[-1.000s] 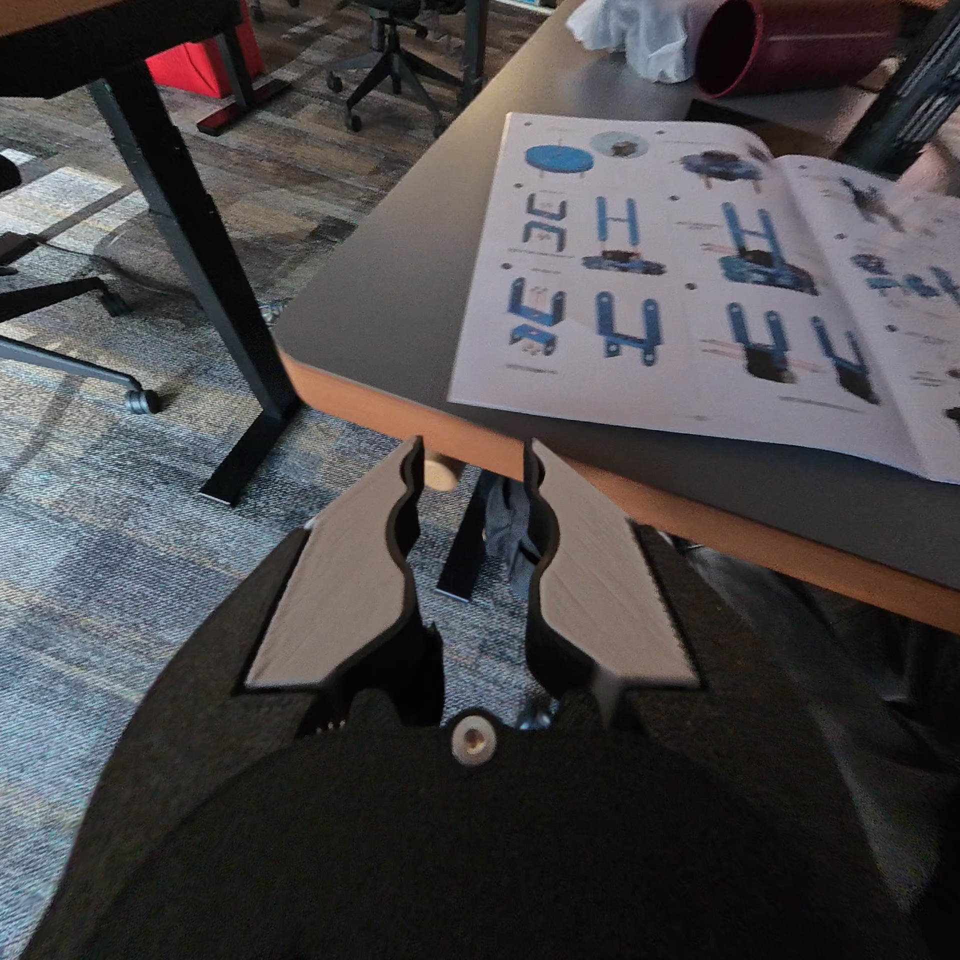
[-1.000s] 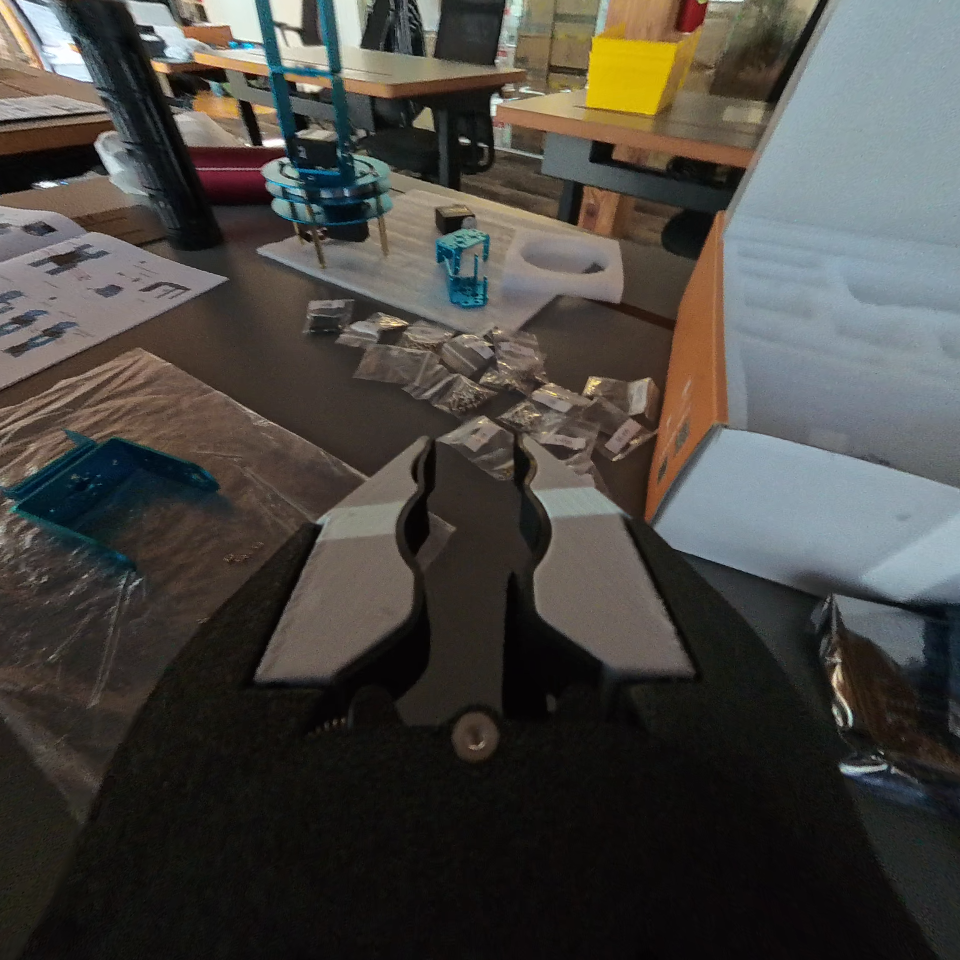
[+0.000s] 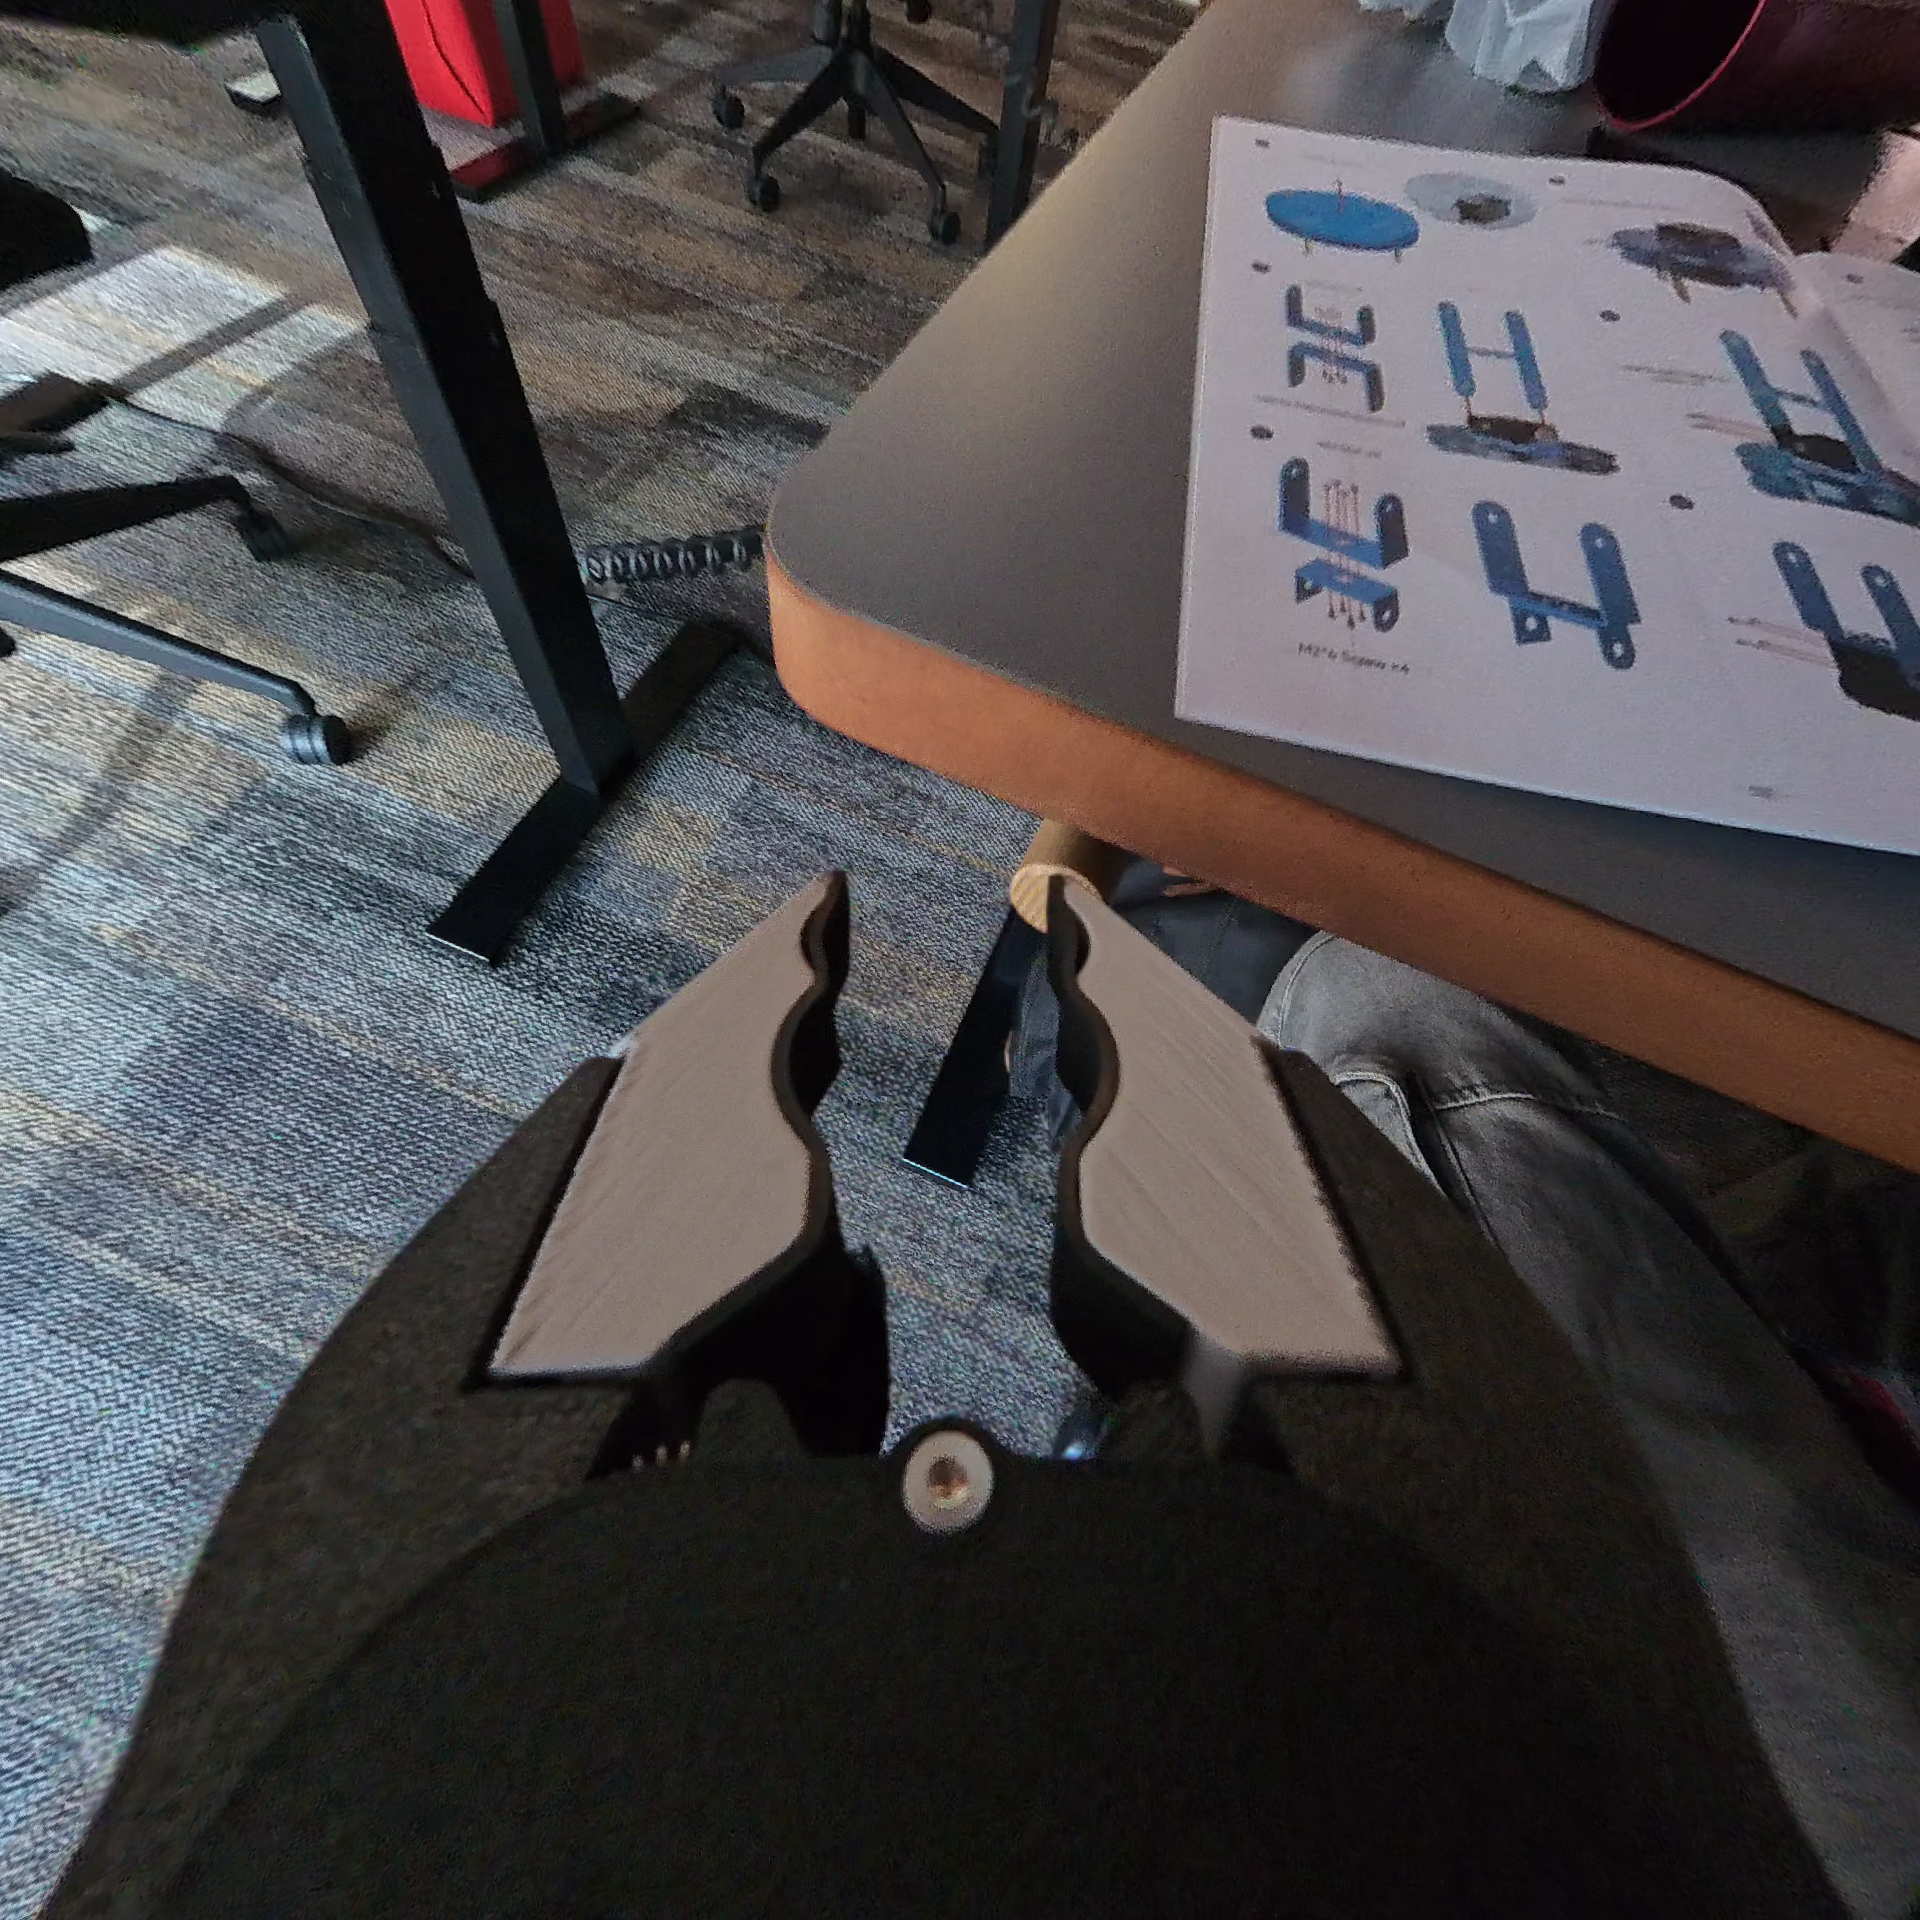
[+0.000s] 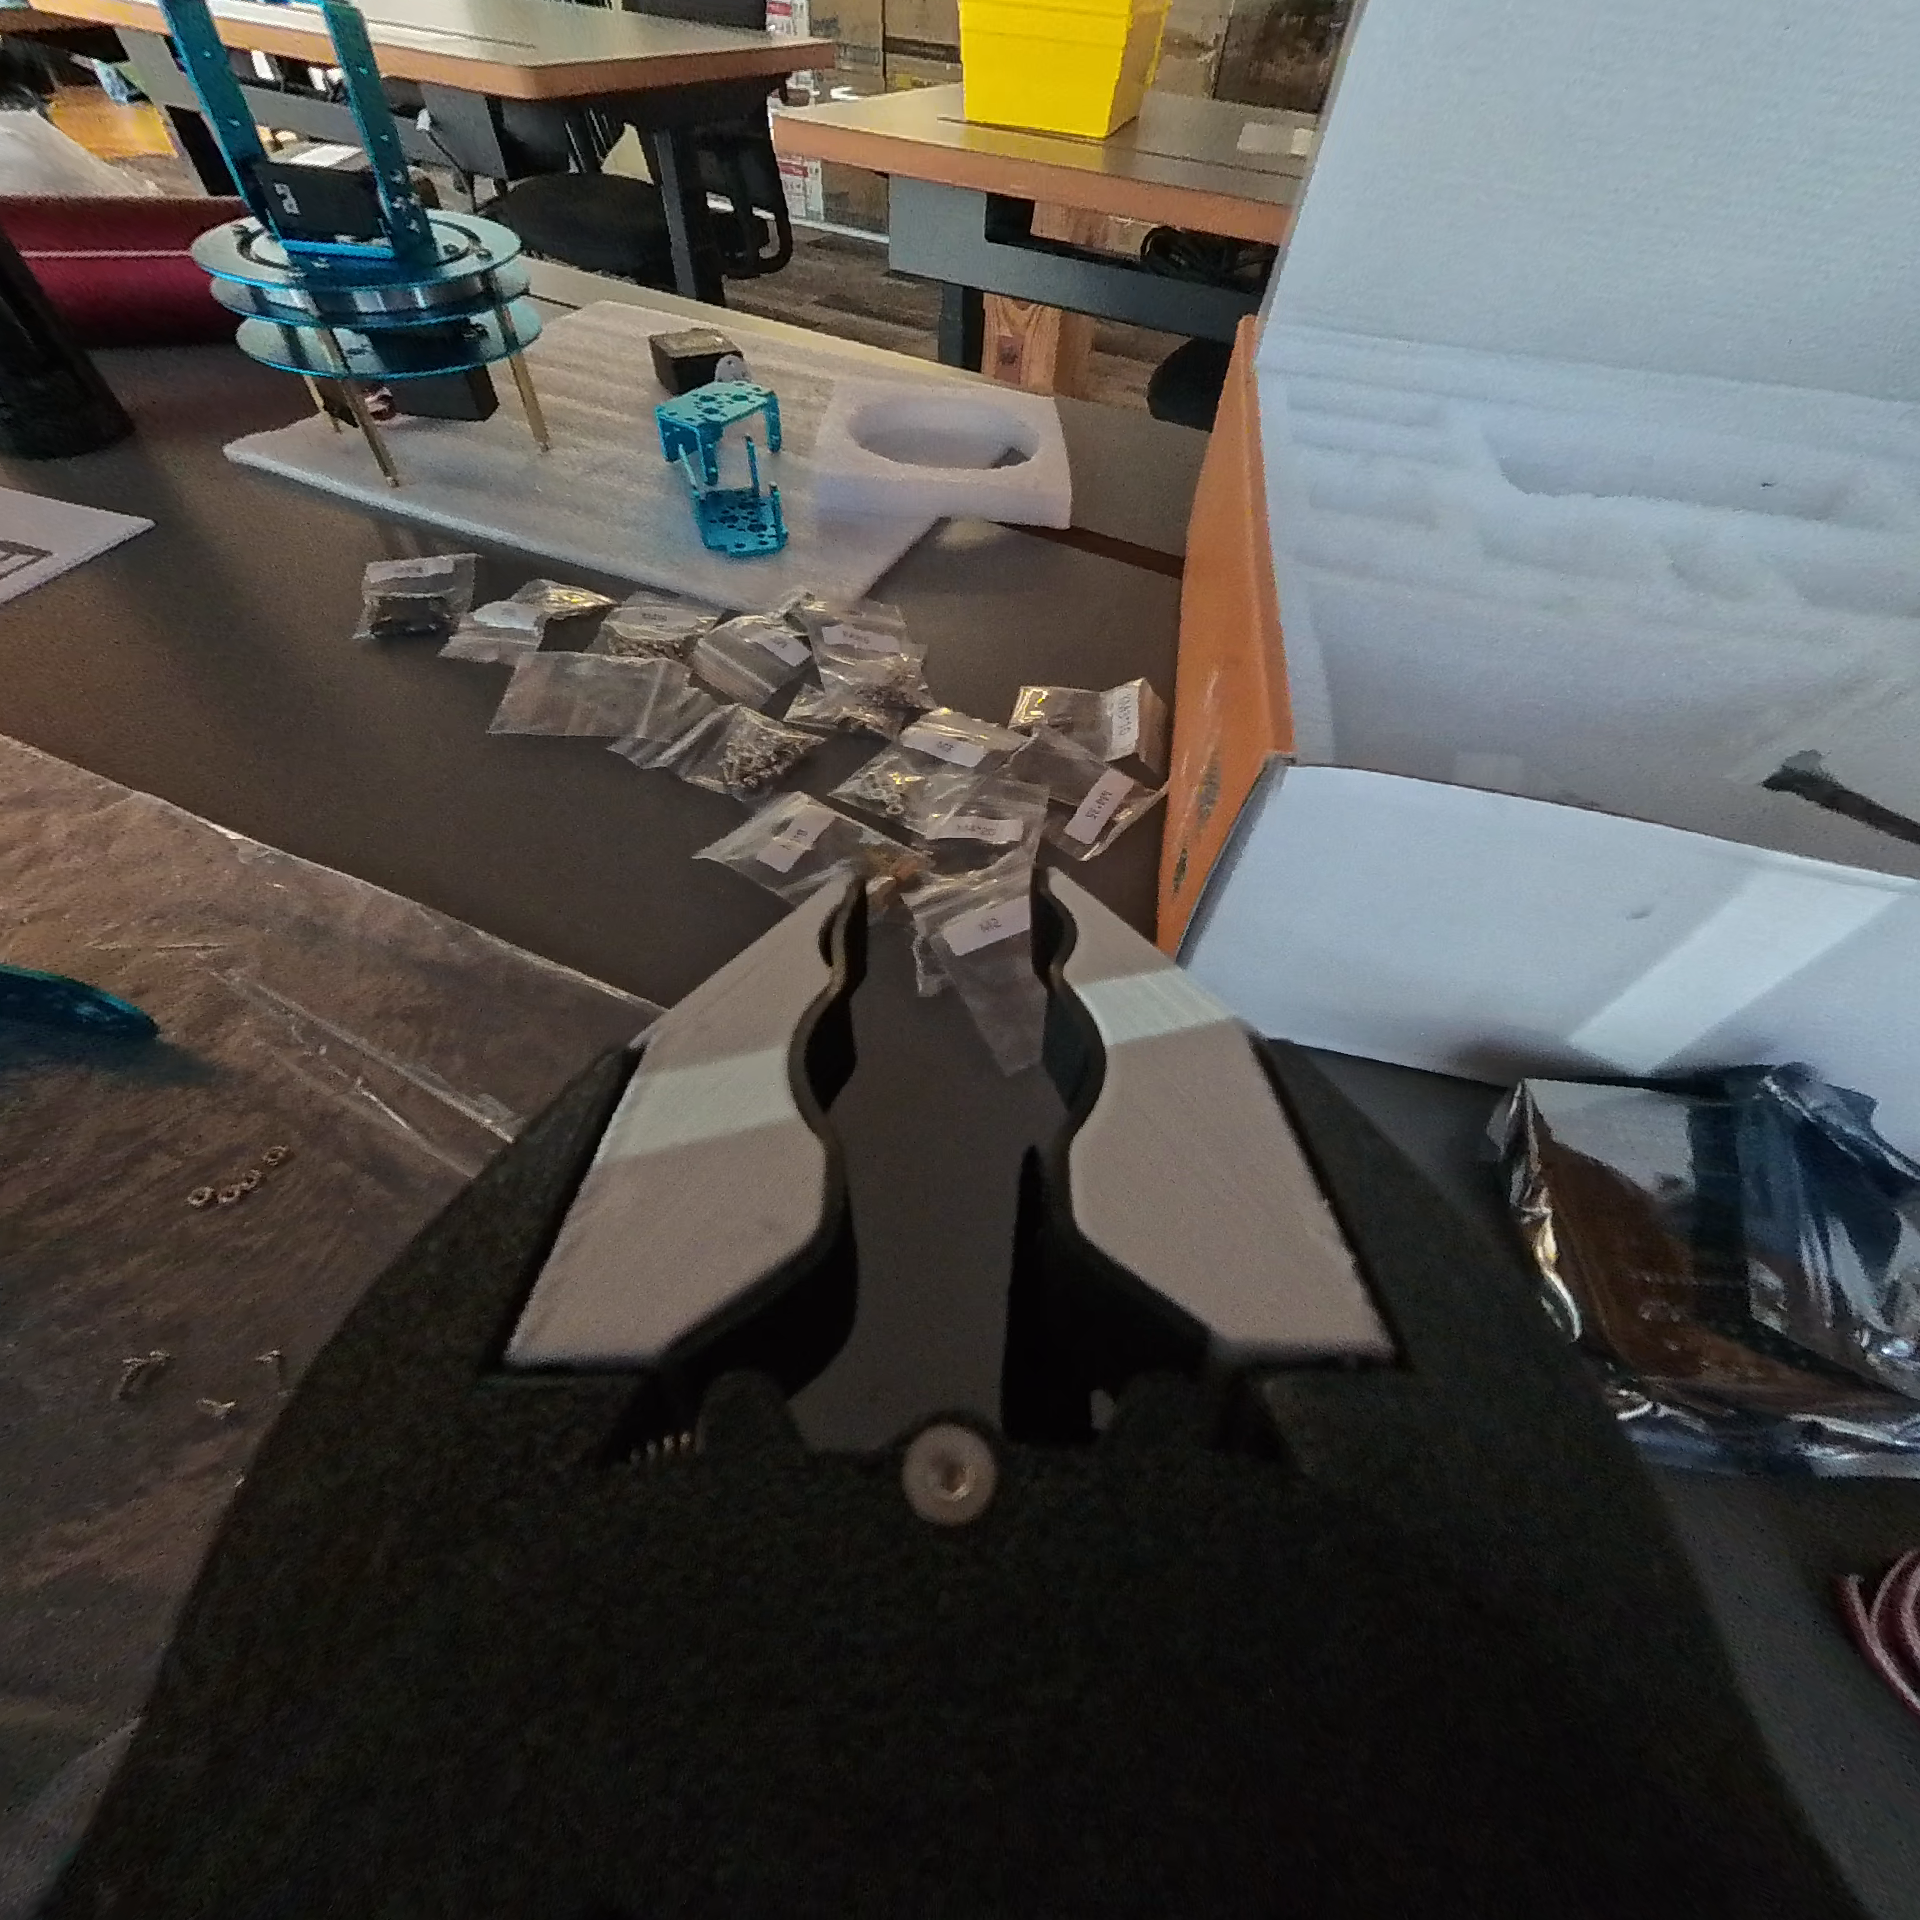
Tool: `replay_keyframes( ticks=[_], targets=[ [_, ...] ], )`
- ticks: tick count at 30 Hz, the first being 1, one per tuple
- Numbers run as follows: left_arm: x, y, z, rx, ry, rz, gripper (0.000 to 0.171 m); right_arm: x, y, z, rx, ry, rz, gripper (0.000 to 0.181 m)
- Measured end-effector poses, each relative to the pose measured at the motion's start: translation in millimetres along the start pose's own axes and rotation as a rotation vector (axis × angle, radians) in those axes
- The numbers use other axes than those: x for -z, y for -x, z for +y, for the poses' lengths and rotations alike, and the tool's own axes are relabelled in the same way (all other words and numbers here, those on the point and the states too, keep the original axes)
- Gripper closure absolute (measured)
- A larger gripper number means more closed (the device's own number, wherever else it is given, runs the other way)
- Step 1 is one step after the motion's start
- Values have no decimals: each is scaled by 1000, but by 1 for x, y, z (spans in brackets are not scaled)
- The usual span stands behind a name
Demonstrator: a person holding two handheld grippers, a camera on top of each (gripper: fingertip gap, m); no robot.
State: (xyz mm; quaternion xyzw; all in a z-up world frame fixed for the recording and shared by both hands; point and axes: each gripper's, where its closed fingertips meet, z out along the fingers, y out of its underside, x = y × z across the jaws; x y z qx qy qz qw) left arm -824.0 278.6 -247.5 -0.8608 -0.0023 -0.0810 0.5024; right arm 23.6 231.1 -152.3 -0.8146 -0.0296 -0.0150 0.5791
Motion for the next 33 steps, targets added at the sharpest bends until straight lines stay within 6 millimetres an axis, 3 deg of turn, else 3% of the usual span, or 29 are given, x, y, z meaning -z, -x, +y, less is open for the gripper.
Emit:
replay_keyframes(
  ticks=[5, 8, 11, 16, 20, 25, 29, 33],
  targets=[
    [20, -16, -25, -45, -64, 13, 135, -3, 15, -6, 85, -17, -28, 151],
    [35, -44, -42, -81, -101, 82, 135, -2, 59, -21, 96, 69, -313, 150],
    [47, -83, -59, -135, -145, 169, 135, 6, 98, -25, 213, 264, -583, 152],
    [57, -175, -77, -212, -178, 347, 135, 39, 134, 24, 502, 655, -908, 157],
    [68, -256, -72, -311, -169, 469, 134, 47, 140, 53, 636, 746, -991, 165],
    [80, -336, -50, -421, -145, 562, 135, 51, 127, 57, 607, 662, -1045, 174],
    [86, -389, -30, -427, -101, 692, 135, 56, 129, 61, 589, 634, -1083, 175],
    [85, -424, -22, -461, -95, 754, 134, 55, 134, 65, 638, 632, -1061, 177]
  ],
)
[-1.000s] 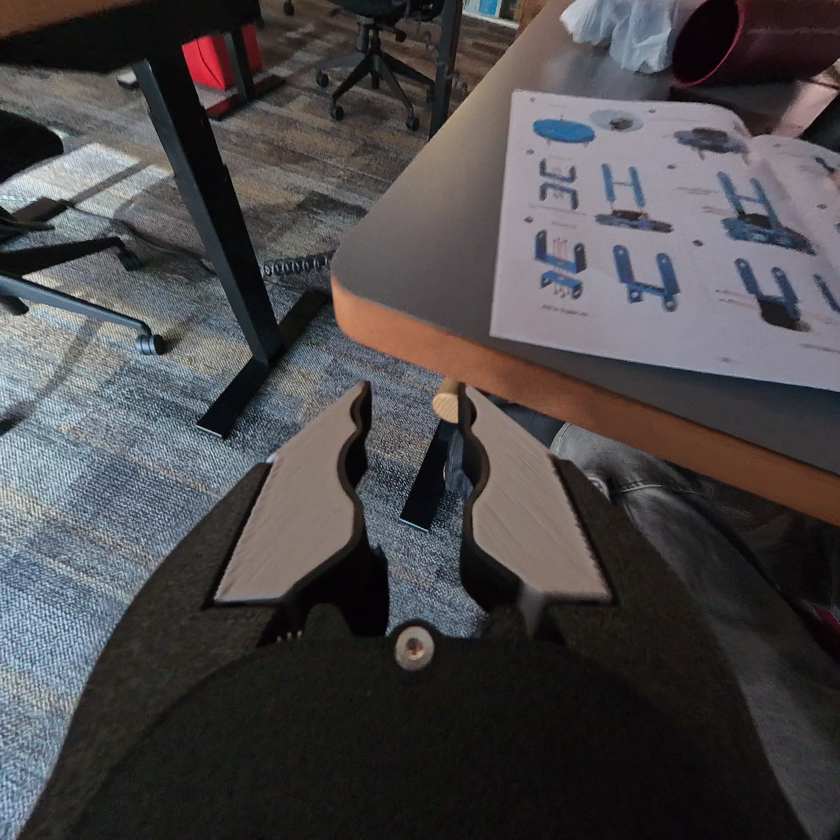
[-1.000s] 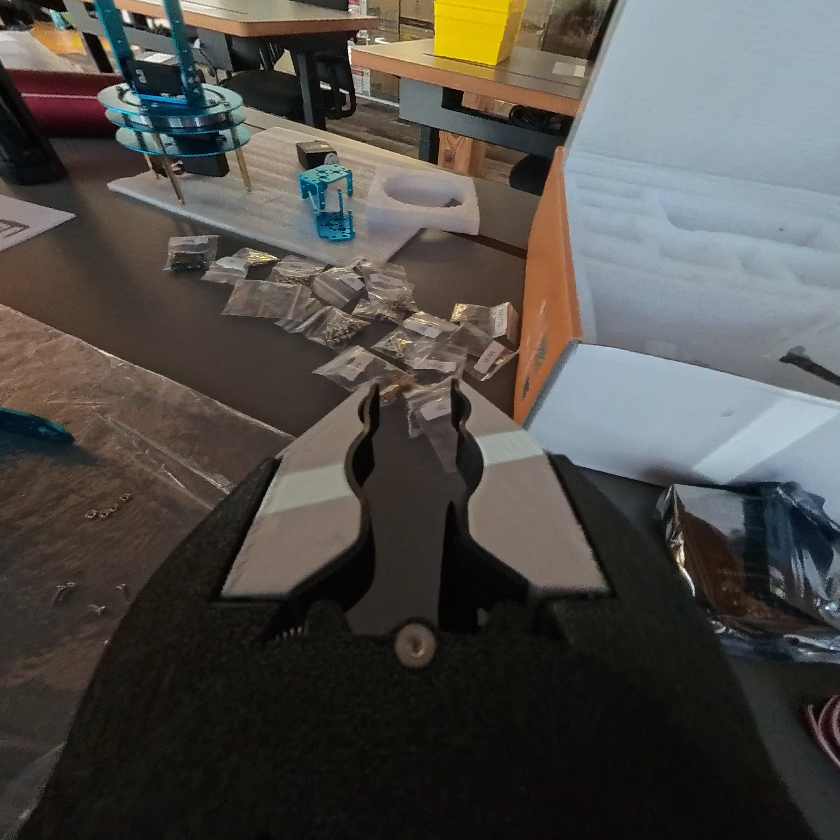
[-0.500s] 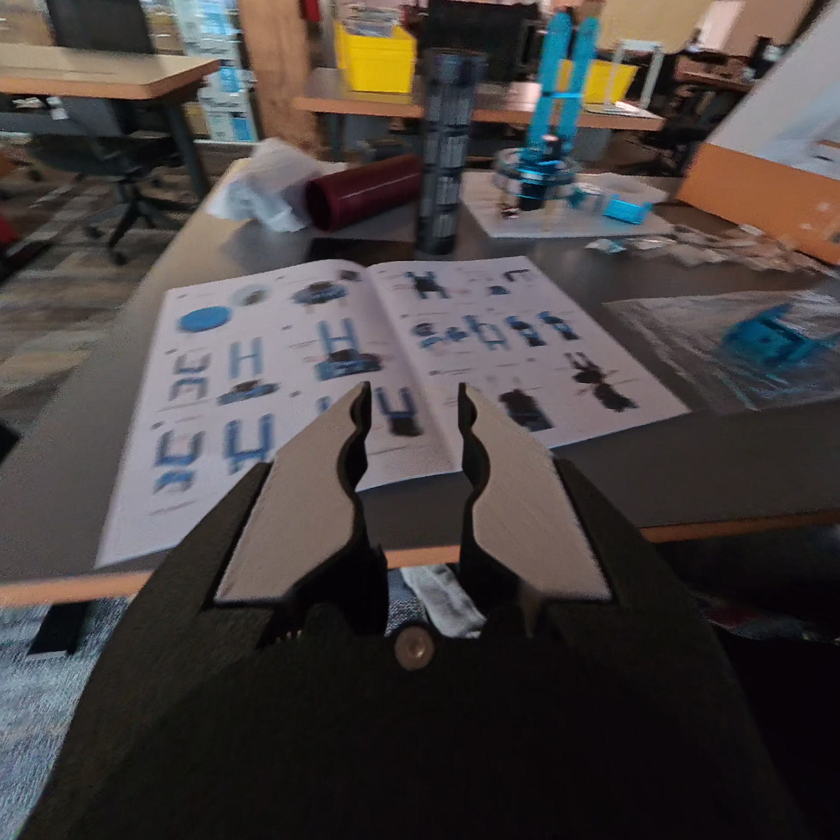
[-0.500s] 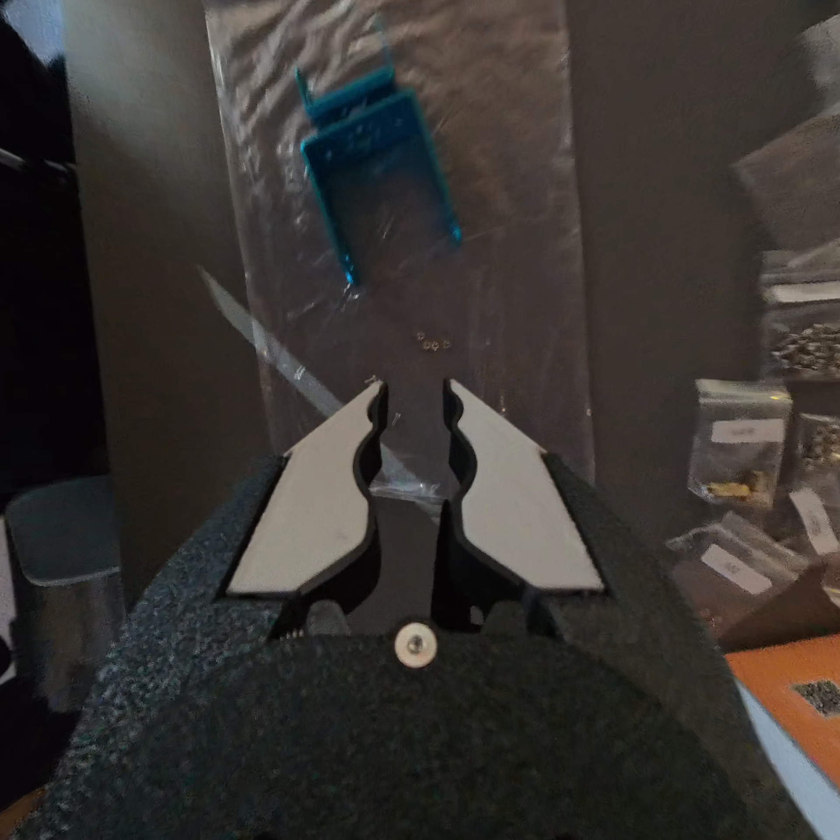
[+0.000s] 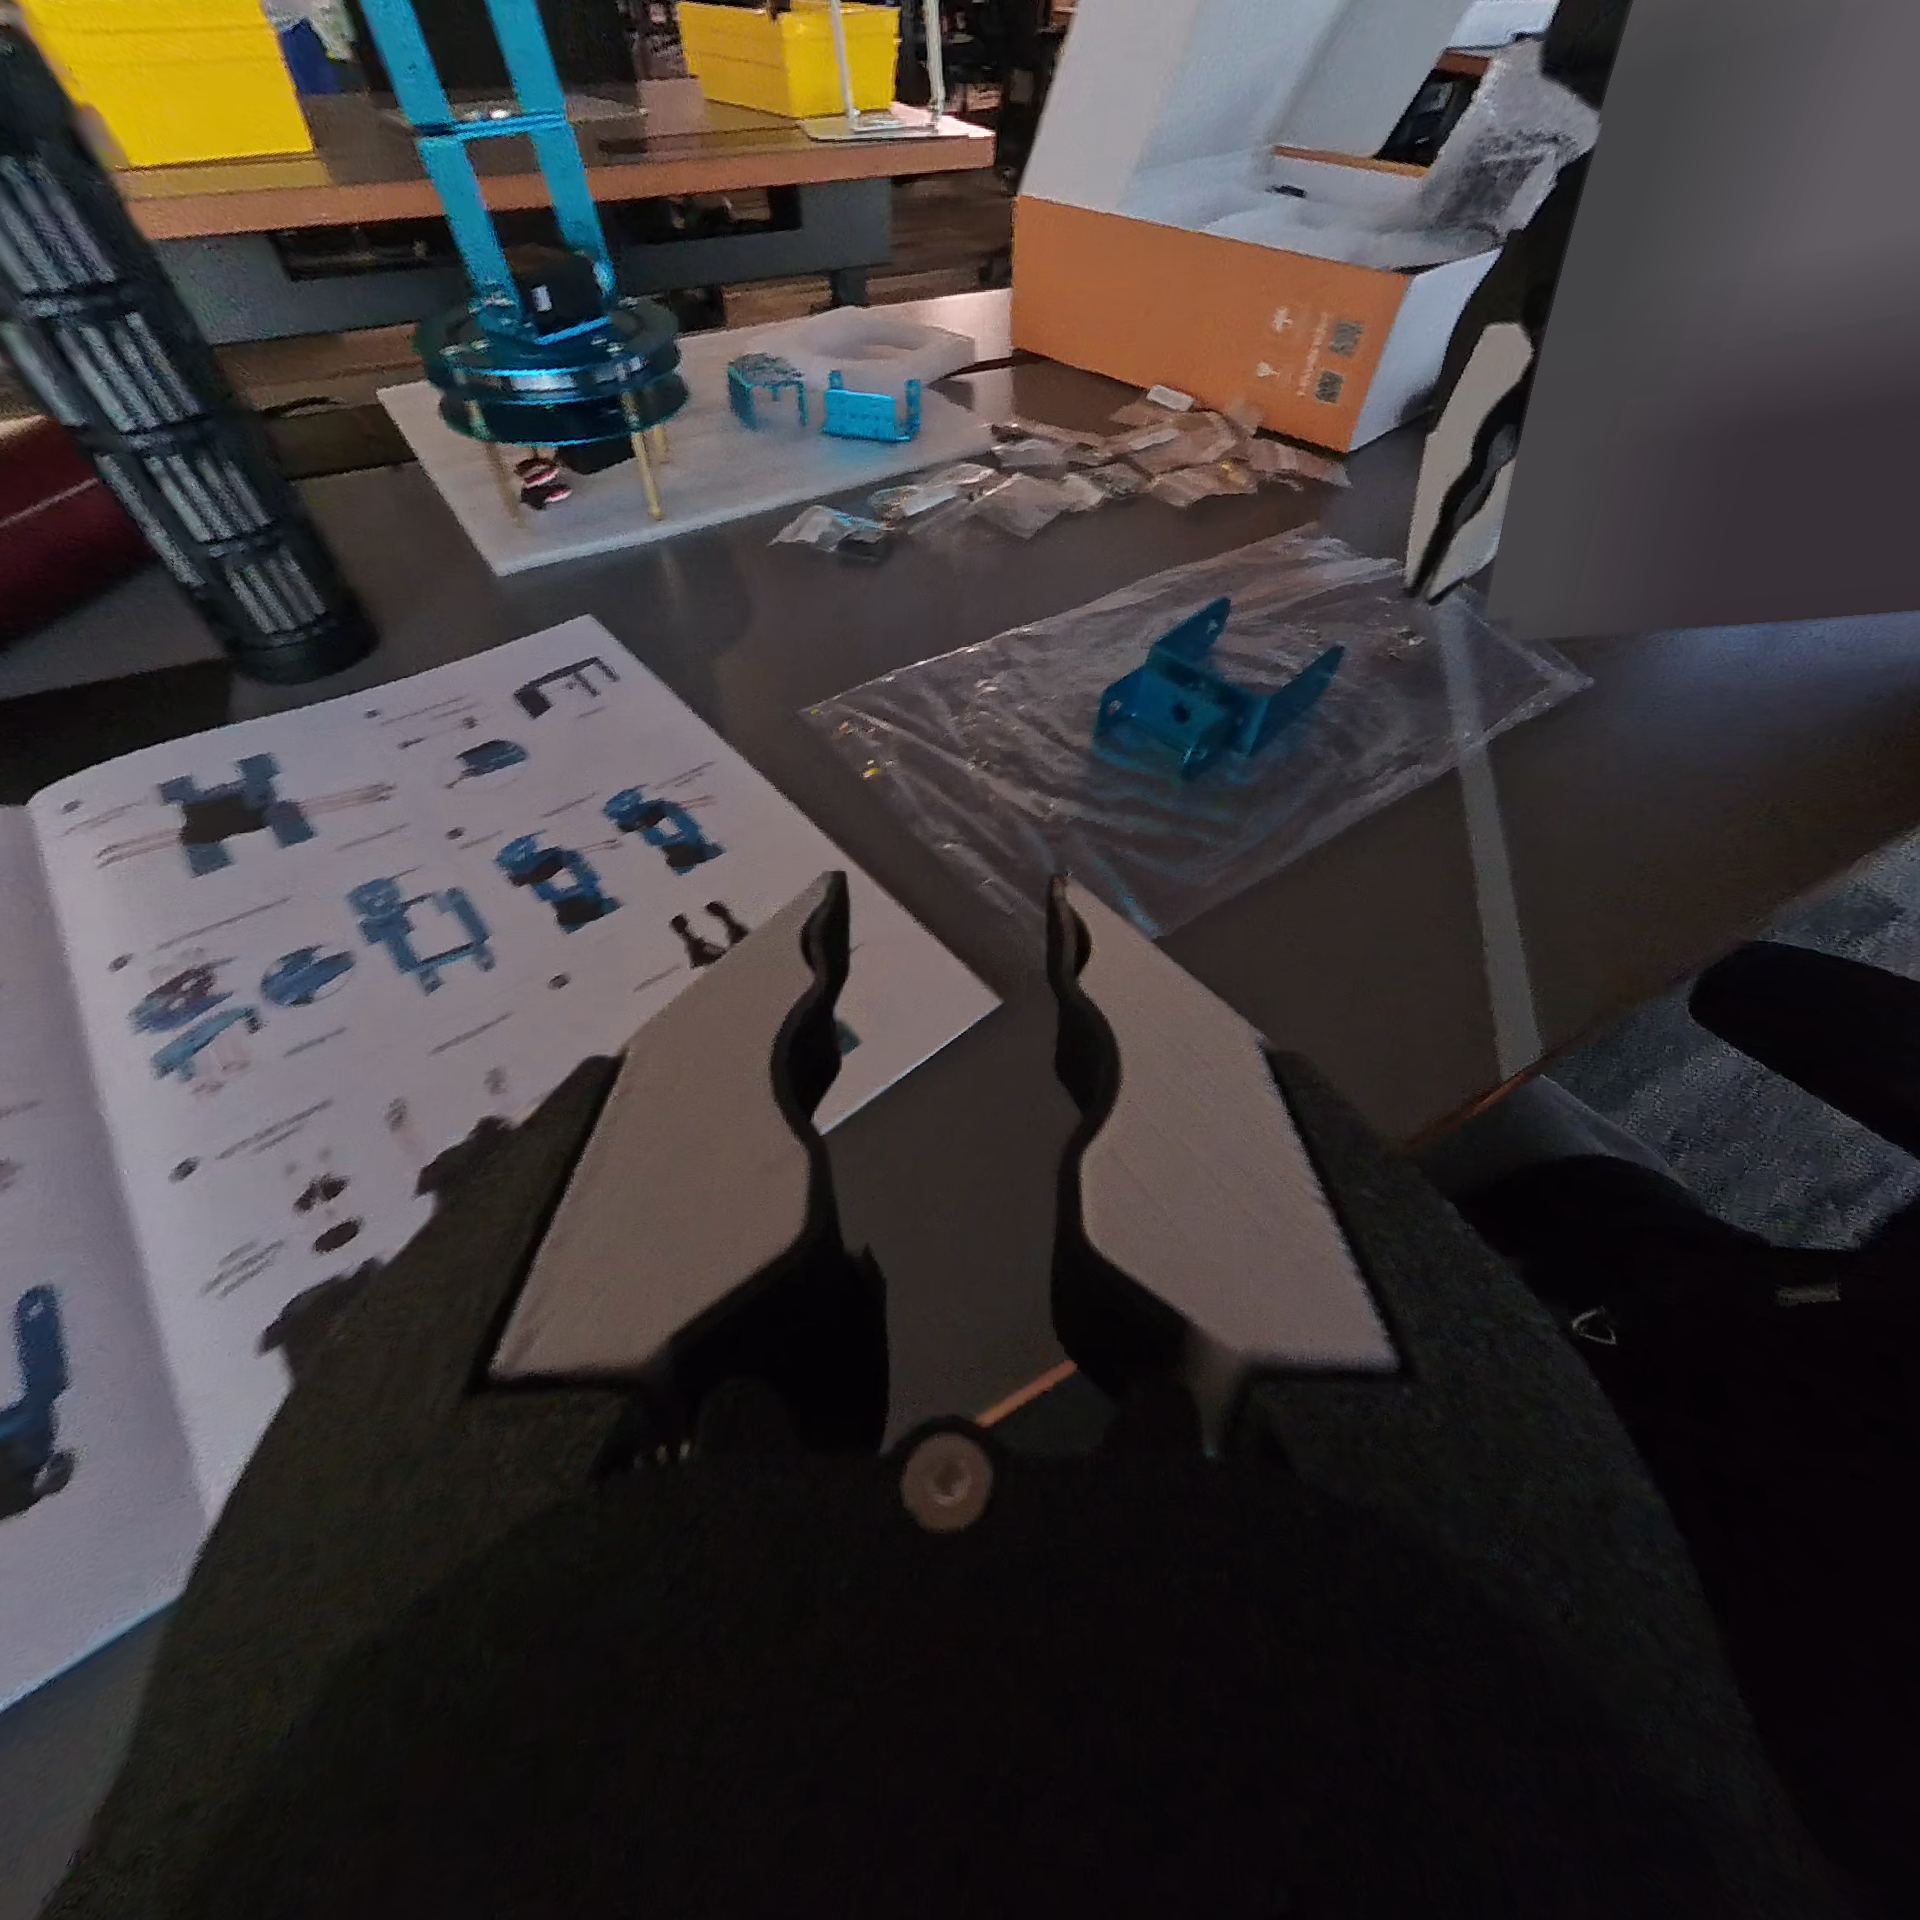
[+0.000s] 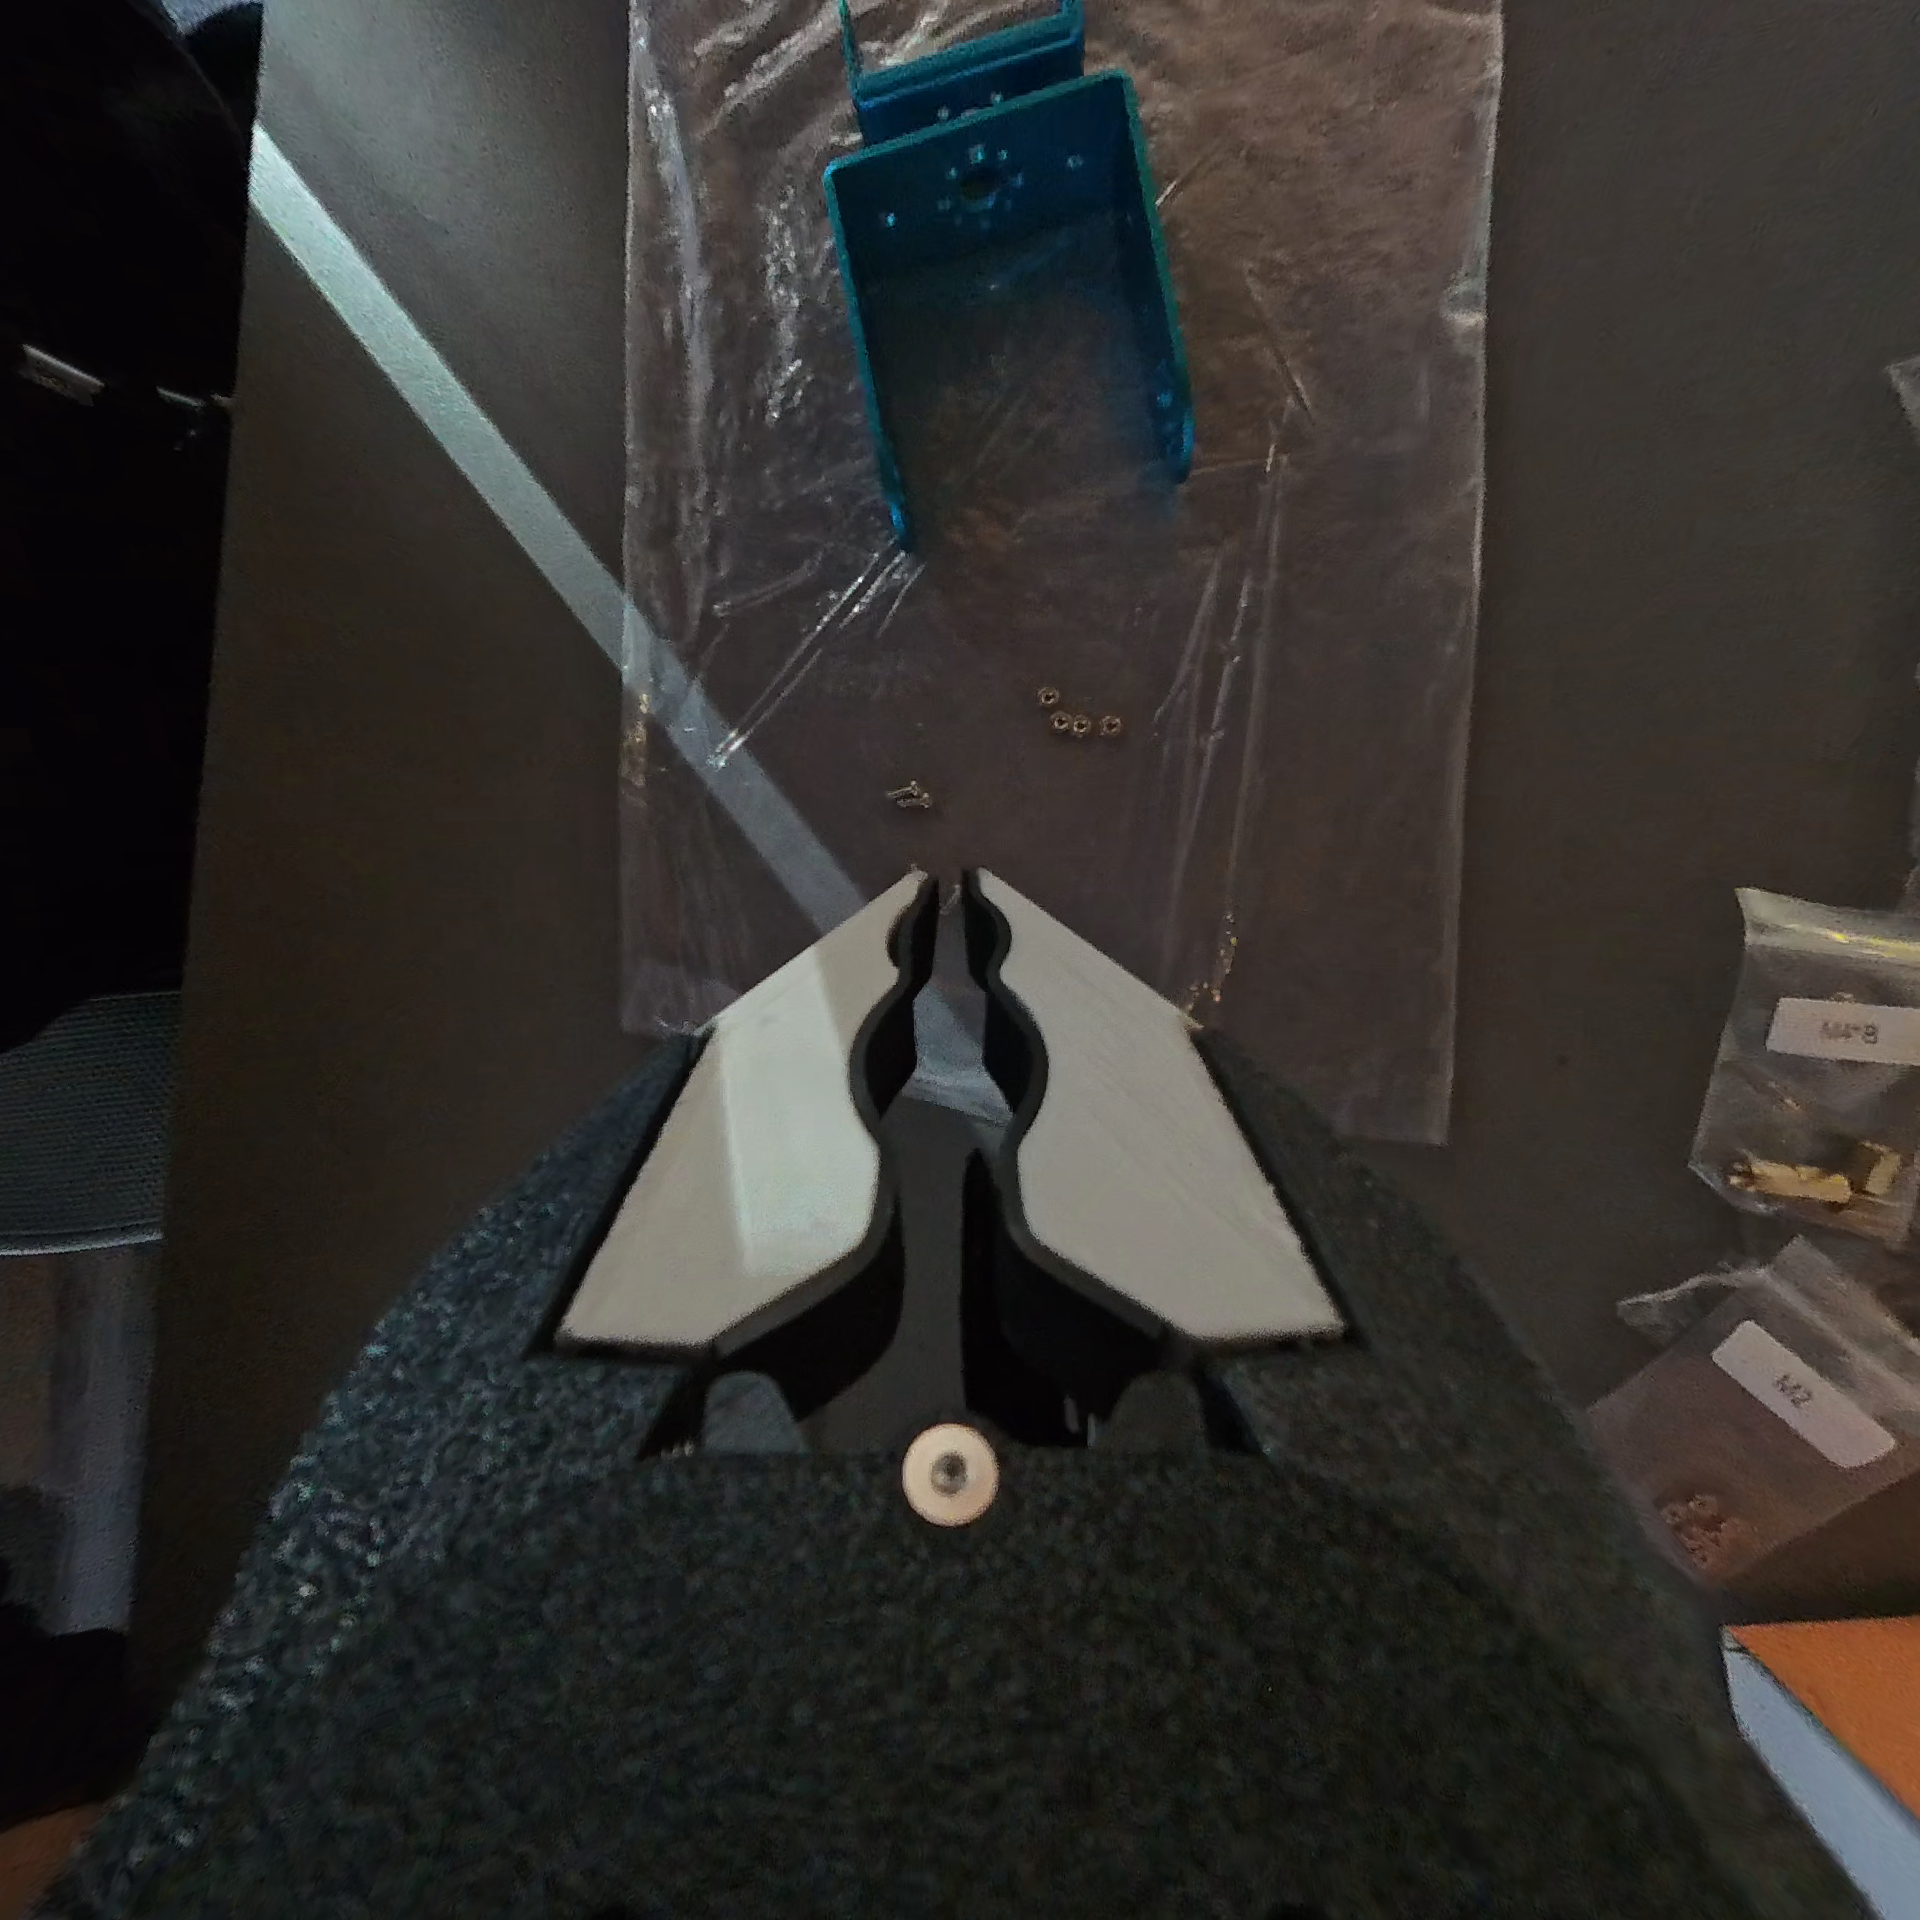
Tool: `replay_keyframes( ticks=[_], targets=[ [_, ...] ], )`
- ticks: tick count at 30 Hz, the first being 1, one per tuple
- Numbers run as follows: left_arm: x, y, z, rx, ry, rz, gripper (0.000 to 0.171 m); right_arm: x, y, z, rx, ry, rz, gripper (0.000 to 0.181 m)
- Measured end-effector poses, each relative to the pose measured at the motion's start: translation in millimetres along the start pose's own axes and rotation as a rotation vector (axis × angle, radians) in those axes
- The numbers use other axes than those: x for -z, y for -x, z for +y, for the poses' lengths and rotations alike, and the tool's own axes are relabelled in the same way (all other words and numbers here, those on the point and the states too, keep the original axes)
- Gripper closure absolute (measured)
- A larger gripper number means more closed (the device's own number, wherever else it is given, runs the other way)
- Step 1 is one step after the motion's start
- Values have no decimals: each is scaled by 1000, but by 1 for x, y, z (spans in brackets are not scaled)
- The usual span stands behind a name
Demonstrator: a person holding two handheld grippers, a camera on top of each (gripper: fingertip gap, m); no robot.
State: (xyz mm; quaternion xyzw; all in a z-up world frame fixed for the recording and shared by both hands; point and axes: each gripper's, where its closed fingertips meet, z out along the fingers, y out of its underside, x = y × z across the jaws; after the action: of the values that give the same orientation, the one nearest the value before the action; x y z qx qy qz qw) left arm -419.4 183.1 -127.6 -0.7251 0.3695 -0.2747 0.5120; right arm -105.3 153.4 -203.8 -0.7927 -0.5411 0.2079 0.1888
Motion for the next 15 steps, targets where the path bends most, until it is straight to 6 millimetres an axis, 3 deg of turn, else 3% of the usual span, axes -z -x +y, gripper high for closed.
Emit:
replay_keyframes(
  ticks=[6, 15],
  targets=[
    [-14, -22, -4, -19, 1, 72, 134, -9, -1, 7, 7, 74, 40, 178],
    [-10, -24, -4, 2, -12, 82, 134, -14, -3, 8, 1, 93, 52, 178]
  ],
)
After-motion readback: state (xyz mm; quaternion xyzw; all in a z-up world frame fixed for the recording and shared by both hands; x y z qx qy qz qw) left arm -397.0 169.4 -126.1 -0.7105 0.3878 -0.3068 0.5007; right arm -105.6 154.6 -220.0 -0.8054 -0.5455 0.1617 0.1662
